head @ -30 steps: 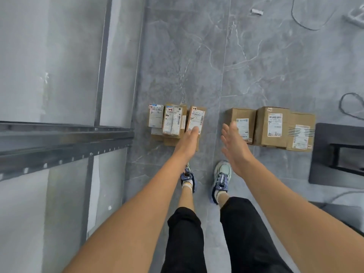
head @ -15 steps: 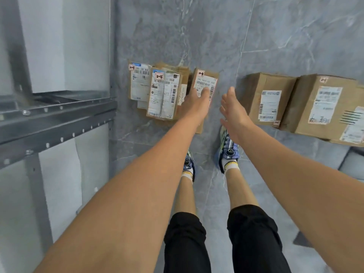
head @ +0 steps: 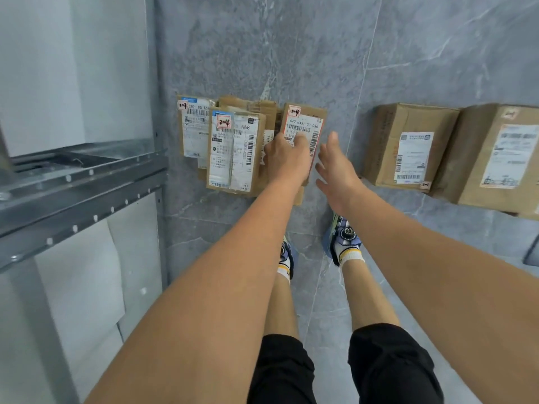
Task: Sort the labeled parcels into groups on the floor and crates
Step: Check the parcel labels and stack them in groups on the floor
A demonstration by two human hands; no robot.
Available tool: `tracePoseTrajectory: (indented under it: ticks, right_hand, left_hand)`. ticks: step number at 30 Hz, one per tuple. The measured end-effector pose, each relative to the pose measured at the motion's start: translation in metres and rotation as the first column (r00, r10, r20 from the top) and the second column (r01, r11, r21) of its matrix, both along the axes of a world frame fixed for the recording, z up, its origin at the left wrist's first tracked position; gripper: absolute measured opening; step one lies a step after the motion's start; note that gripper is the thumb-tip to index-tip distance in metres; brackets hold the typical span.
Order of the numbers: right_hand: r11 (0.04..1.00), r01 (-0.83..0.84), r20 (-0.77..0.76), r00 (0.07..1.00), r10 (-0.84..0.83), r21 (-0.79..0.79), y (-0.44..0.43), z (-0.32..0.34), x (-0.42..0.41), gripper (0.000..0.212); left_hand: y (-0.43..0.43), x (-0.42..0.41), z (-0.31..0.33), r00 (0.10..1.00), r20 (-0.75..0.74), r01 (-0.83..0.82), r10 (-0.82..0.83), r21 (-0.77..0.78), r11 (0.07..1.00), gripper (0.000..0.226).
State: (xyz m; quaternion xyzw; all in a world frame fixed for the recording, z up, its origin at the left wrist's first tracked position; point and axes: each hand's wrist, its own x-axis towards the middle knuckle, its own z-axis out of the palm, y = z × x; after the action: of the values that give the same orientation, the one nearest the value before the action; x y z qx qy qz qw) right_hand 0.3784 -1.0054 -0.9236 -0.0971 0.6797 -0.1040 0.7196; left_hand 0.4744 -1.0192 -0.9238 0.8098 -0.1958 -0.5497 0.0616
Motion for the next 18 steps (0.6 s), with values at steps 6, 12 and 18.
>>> tracePoseTrajectory:
  ticks: [6, 12, 18]
  right_hand:
    - [1.000, -0.008, 0.029, 1.000, 0.008, -0.009, 0.000, -0.014, -0.002, 0.065]
    - [0.998, 0.021, 0.050, 0.999, -0.019, -0.059, 0.004, -0.025, -0.002, 0.057]
    - [0.993, 0.030, 0.006, 1.000, -0.029, -0.110, 0.010, 0.001, -0.006, 0.062]
  left_hand:
    - [0.001, 0.003, -0.007, 0.998, -0.004, 0.064, -0.064, 0.047, 0.997, 0.057]
    - [0.004, 0.008, -0.010, 0.993, -0.112, -0.013, 0.024, 0.099, 0.995, 0.068]
    - [0.015, 0.012, 0.008, 0.976, -0.217, -0.020, 0.029, 0.047, 0.999, 0.085]
